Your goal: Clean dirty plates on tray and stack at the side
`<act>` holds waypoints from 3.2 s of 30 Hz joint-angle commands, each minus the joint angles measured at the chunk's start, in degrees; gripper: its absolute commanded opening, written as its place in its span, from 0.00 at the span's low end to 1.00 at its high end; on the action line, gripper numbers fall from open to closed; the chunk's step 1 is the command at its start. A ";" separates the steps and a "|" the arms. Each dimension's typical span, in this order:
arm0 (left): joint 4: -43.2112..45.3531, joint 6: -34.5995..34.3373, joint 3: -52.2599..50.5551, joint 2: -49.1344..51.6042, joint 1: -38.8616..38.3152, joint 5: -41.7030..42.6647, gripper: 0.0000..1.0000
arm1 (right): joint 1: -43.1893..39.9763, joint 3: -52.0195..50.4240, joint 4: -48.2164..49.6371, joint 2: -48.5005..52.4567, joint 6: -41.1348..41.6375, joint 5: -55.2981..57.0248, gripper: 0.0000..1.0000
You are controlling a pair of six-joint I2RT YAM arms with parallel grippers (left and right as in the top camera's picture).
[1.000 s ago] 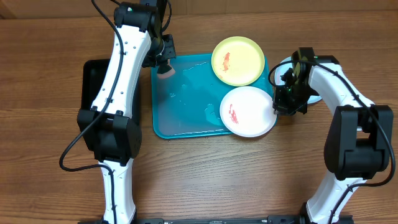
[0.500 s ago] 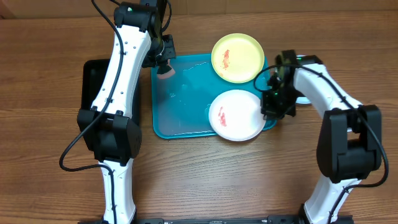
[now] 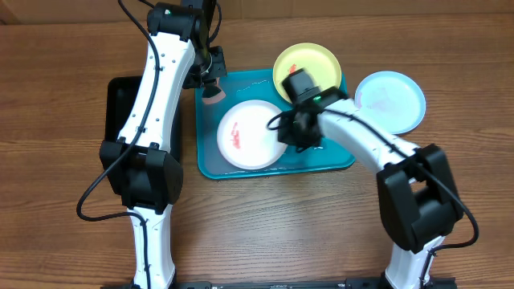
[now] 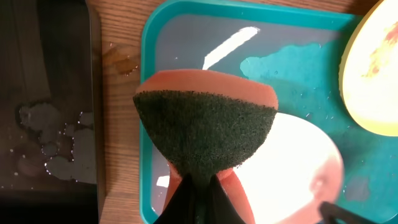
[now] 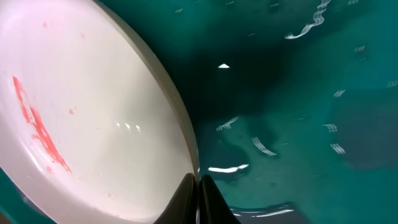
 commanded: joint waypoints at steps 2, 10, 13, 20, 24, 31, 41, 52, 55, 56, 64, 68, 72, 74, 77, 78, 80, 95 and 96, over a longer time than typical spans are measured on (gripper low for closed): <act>-0.37 -0.57 -0.07 0.09 -0.37 -0.24 0.04 | 1.14 -0.35 1.07 2.36 7.08 3.32 0.04; -0.52 -0.57 -0.09 0.09 -0.39 -0.20 0.04 | 0.26 -0.35 3.50 3.04 -0.37 2.21 0.47; -0.57 -0.57 -0.59 0.09 -0.52 -0.20 0.04 | -0.37 -0.35 4.04 3.15 -0.81 2.03 0.41; 1.79 -0.35 -5.68 0.09 -1.49 -0.20 0.04 | -1.03 -0.35 5.51 5.53 -2.19 -1.44 0.20; 3.91 1.40 -8.33 0.09 -1.51 -0.17 0.04 | -1.03 -0.35 5.49 6.16 -2.21 -2.10 0.13; 3.37 4.15 -8.70 0.09 -2.25 3.32 0.04 | -1.03 -0.35 6.38 6.19 -1.95 -2.10 0.04; 7.63 7.85 -19.71 0.09 -5.60 1.92 0.05 | -1.03 -0.35 6.58 6.19 -1.97 -2.10 0.04; 20.96 12.31 -33.99 0.09 -5.64 0.63 0.04 | -1.03 -0.35 6.58 6.19 -2.05 -2.05 0.04; 20.28 14.60 -34.80 0.09 -5.64 4.33 0.04 | -1.03 -0.35 6.56 6.19 -2.21 -2.03 0.03; 19.52 17.92 -34.80 0.09 -5.64 8.66 0.04 | -1.03 -0.35 6.56 6.19 -2.21 -2.03 0.04; 16.57 29.94 -34.80 0.07 -5.64 20.81 0.04 | -1.03 -0.35 6.60 6.19 -2.21 -2.01 0.04; 23.28 14.38 -34.80 0.09 -5.53 4.31 0.04 | -1.03 -0.35 6.56 6.21 -2.21 -2.03 0.04; 26.88 0.07 -34.80 0.07 -5.60 -13.81 0.04 | -1.03 -0.35 6.56 6.19 -2.21 -2.03 0.04; 26.40 -3.10 -34.80 0.07 -5.90 -20.52 0.04 | -1.03 -0.35 6.54 6.21 -2.21 -2.03 0.04; 23.12 -7.63 -34.80 0.07 -6.49 -26.21 0.04 | -1.03 -0.35 6.56 6.19 -2.21 -2.01 0.04; 21.86 -7.89 -34.80 0.09 -6.80 -26.38 0.04 | -1.03 -0.35 6.58 6.21 -2.21 -2.01 0.04; 20.09 -6.23 -34.80 0.09 -7.23 -23.58 0.04 | -1.03 -0.35 6.60 6.21 -2.21 -2.01 0.04; 25.42 22.60 -34.80 0.09 -8.63 18.64 0.04 | -1.03 -0.35 6.49 6.19 -2.21 -2.03 0.04; 27.10 20.74 -34.80 0.09 -8.59 16.59 0.04 | -1.01 -0.35 6.40 6.21 -2.21 -2.03 0.04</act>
